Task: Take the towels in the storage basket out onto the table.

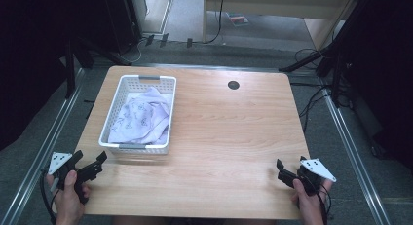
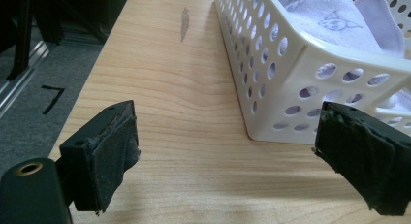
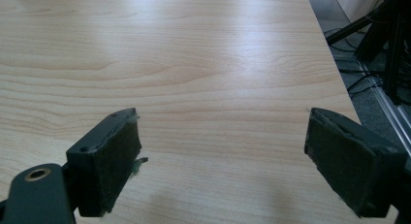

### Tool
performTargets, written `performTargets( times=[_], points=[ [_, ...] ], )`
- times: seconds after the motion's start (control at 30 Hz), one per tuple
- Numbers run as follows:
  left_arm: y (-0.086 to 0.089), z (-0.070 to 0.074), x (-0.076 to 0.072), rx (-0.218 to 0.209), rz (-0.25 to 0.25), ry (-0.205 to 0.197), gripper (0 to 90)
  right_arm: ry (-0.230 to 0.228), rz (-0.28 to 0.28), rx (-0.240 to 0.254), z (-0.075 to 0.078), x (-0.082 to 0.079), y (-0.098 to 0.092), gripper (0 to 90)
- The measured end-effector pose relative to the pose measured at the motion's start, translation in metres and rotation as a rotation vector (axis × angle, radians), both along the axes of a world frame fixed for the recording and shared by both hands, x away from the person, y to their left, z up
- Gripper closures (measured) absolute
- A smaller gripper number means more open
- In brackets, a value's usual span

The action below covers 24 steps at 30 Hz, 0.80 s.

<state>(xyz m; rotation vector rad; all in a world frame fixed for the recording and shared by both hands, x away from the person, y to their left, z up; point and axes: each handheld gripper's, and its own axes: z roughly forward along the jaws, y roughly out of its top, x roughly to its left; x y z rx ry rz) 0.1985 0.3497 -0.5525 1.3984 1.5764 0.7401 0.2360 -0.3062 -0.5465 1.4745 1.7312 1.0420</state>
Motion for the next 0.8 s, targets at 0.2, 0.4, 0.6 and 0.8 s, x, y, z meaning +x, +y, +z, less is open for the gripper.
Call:
performTargets(
  times=[0.2, 0.4, 0.6, 0.8],
  points=[
    [0.008, 0.007, -0.005, 0.022, 0.026, 0.013, 8.8, 0.005, -0.003, -0.006, 0.0, 0.0, 0.0, 13.2],
    [0.013, 0.025, -0.011, 0.006, 0.032, 0.005, 8.2, 0.006, -0.003, -0.006, 0.0, 0.0, 0.0, 13.2],
    [0.006, 0.046, -0.01, 0.018, -0.003, 0.008, 8.2, 0.009, -0.009, -0.006, 0.0, -0.001, 0.0, 13.2],
    [-0.008, 0.064, 0.002, 0.057, -0.022, 0.041, 8.2, 0.013, -0.016, -0.006, 0.0, -0.001, 0.0, 13.2]
  ],
)
